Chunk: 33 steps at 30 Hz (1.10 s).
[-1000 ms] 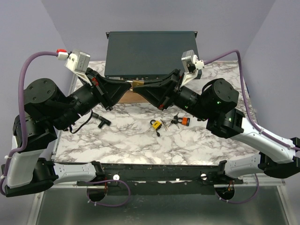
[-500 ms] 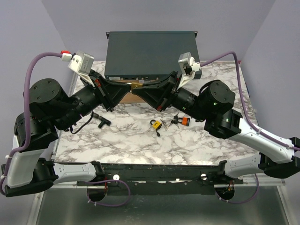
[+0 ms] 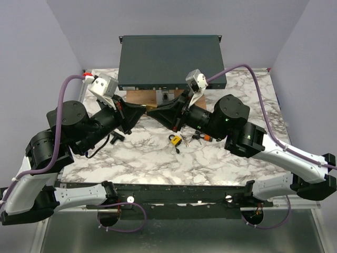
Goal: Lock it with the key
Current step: Lock the lock.
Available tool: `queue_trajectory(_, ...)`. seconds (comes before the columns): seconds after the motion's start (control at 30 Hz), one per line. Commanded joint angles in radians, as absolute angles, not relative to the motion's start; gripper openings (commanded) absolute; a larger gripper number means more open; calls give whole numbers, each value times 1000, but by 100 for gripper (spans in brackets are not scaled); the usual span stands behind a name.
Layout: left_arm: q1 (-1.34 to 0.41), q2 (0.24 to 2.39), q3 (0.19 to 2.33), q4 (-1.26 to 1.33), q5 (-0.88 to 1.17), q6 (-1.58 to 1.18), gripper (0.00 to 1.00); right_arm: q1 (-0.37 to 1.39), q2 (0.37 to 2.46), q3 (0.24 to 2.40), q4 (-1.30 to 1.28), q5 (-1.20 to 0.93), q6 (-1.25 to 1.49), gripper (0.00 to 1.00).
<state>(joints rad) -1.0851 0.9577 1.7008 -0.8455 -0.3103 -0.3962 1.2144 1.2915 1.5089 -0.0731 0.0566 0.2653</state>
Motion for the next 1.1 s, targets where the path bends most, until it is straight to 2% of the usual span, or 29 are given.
queue_trajectory(0.0, -1171, 968, 1641, -547, 8, -456, 0, 1233, 1353, 1453, -212, 40, 228, 33)
queue_trajectory(0.33, -1171, 897, 1589, -510, -55, -437, 0, 1233, 1248, 1424, -202, 49, 210, 73)
queue_trajectory(0.6, -1171, 856, 1559, -514, -100, -422, 0, 1232, 1135, 1352, -183, 78, 201, 92)
queue_trajectory(0.87, -1171, 831, 1583, -547, -98, -374, 0, 1233, 1038, 1261, -181, 18, 166, 100)
queue_trajectory(1.07, -1171, 778, 1567, -572, -45, -323, 0, 1182, 1075, 1329, -200, -231, 131, 96)
